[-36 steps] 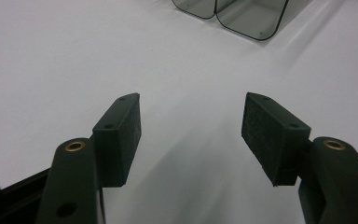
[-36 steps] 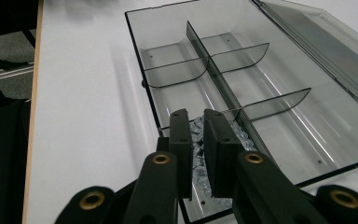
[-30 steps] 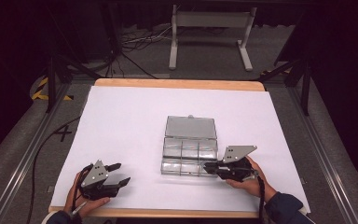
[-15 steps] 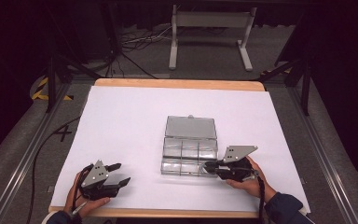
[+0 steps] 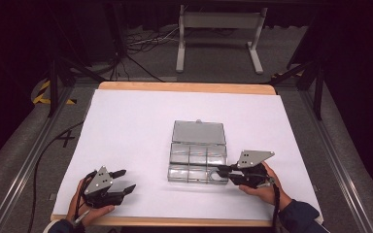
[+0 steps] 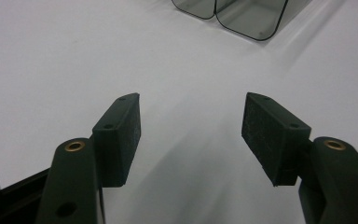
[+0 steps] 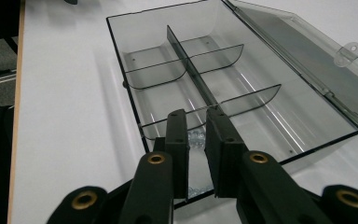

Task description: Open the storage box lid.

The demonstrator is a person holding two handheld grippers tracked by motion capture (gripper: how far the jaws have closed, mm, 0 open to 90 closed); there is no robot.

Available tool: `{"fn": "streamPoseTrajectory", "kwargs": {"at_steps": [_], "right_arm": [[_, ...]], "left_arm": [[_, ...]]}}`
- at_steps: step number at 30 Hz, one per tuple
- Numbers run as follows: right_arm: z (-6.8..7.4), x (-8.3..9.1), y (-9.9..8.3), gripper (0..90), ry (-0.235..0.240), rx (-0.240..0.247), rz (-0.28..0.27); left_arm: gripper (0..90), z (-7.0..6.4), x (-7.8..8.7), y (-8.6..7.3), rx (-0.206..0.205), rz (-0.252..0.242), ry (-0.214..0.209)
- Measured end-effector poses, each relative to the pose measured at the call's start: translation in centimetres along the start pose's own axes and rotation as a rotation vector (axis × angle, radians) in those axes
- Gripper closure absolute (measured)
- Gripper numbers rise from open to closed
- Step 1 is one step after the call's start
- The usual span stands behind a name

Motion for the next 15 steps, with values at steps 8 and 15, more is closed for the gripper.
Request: {"fn": "streamPoseTrajectory", "kwargs": {"at_steps": [8,15], "right_arm": [[-0.6,0.8,0.1,76.9,-0.028,-0.002,-0.015],[-1.1,1.6,0.3,72.4,-0.042,-0.02,-0.034]], "left_arm": [[38.1,0.1,0.1,0.0,0.005,-0.004,-0.001],[37.9,0.1,0.1,0.1,0.009,-0.007,0.002]]}}
Point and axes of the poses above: each handheld gripper's, and its own axes: x roughly backward along the jaws, y roughly out of its top, z roughly to its left, the point moved 3 cm from there along -x, roughly forward along the jaws, and after that the axes turned 8 degrees about -x, right-handed, at the moved point
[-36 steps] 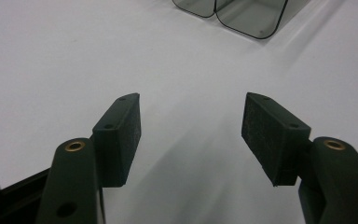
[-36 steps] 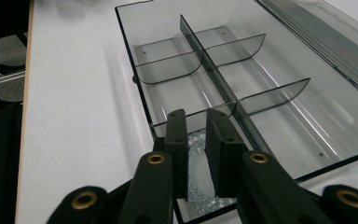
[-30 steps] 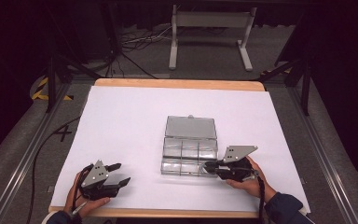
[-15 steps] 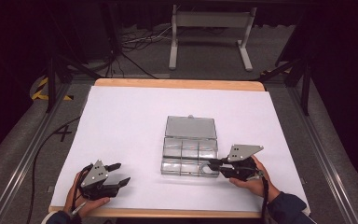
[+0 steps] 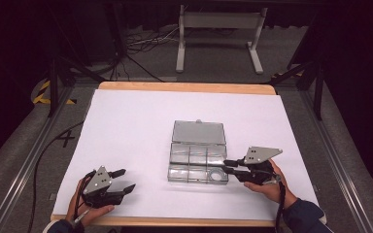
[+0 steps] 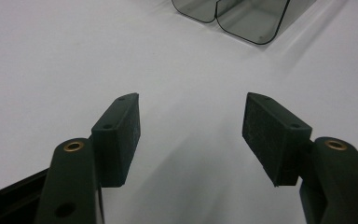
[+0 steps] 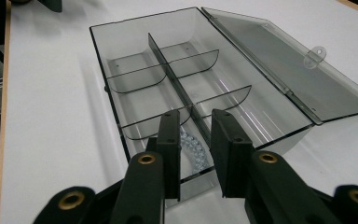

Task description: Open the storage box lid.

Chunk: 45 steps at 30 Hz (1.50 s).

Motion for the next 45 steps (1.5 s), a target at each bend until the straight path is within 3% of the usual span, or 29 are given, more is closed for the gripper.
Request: {"fn": "streamPoseTrajectory", "kwargs": {"at_steps": [9,20,33,36,45], "right_arm": [[-1.0,0.5,0.1,66.9,-0.045,-0.023,-0.014],[-1.7,0.8,0.4,63.5,-0.064,-0.049,-0.032],[-2.9,1.2,0.6,59.4,-0.086,-0.077,-0.04],[-3.2,1.2,0.8,58.5,-0.091,-0.081,-0.042],[-4.0,1.4,1.5,55.0,-0.092,-0.106,-0.048]], "left_arm": [[37.8,0.2,-0.1,0.4,-0.009,0.003,0.01],[37.6,0.2,-0.7,1.8,-0.014,-0.02,-0.006],[37.7,0.3,-2.4,3.7,-0.06,-0.016,-0.024],[37.7,0.3,-2.8,4.2,-0.054,-0.026,-0.032],[38.0,0.4,-4.1,6.1,-0.089,-0.042,-0.04]]}}
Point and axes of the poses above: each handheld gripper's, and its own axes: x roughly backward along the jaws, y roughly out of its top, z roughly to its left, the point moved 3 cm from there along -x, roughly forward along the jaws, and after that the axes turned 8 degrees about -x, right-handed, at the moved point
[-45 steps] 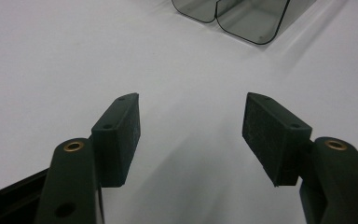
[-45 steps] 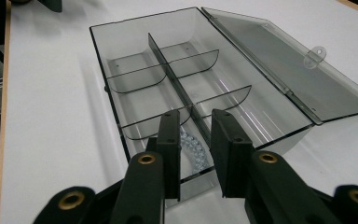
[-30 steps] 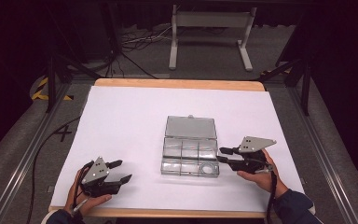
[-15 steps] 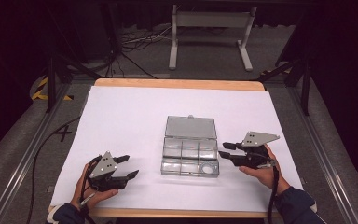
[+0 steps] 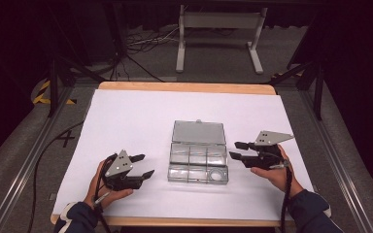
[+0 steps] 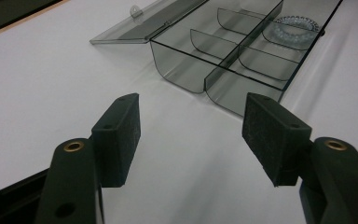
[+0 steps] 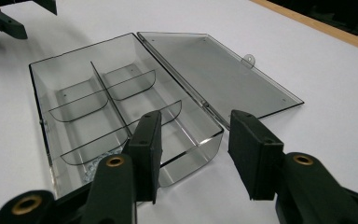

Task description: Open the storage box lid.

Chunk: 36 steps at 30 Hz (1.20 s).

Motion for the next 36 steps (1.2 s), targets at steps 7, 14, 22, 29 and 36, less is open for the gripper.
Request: {"fn": "streamPoseTrajectory", "kwargs": {"at_steps": [7,14,22,29,36], "right_arm": [[-1.0,-0.8,0.7,55.1,-0.003,-0.036,0.002],[-1.8,-1.9,1.3,54.9,0.006,-0.081,0.006],[-3.0,-4.0,1.6,54.3,0.02,-0.168,0.039],[-4.1,-6.2,1.5,53.9,0.02,-0.25,0.077],[-4.8,-6.9,1.3,50.6,-0.014,-0.278,0.094]], "left_arm": [[38.0,0.0,-1.4,0.6,-0.011,0.014,-0.016],[38.1,0.7,-2.8,0.7,-0.004,0.039,-0.015],[50.6,1.6,-4.5,0.5,-0.024,0.064,-0.018],[65.8,2.6,-5.8,0.9,-0.011,0.057,-0.037],[72.2,2.4,-7.4,1.4,-0.045,0.085,-0.037]]}}
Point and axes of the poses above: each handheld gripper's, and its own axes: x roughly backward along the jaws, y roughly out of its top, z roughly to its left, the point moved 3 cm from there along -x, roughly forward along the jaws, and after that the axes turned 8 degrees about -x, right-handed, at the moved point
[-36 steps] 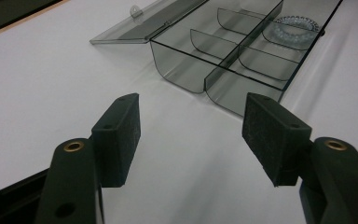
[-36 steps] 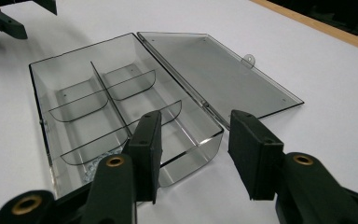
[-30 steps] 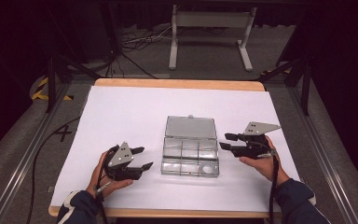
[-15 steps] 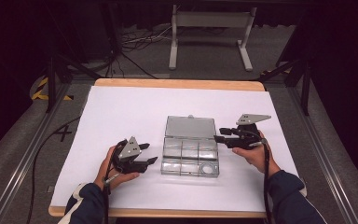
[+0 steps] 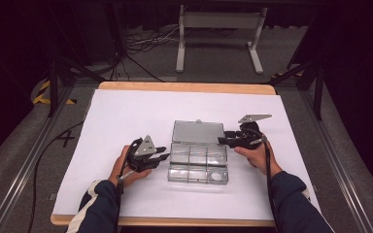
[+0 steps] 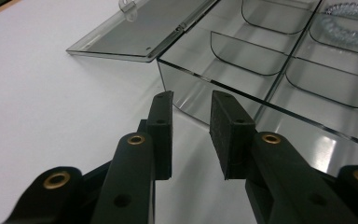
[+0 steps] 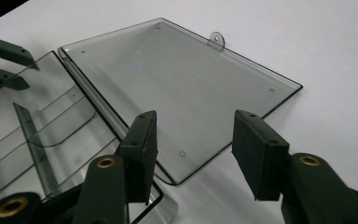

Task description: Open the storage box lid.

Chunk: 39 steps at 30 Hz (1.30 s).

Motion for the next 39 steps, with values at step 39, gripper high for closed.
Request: {"fn": "streamPoseTrajectory", "kwargs": {"at_steps": [39], "right_arm": [[-2.3,-2.3,-0.1,44.9,0.161,-0.301,0.02]], "left_arm": [[82.0,0.6,-0.8,0.1,0.018,0.005,-0.01]]}}
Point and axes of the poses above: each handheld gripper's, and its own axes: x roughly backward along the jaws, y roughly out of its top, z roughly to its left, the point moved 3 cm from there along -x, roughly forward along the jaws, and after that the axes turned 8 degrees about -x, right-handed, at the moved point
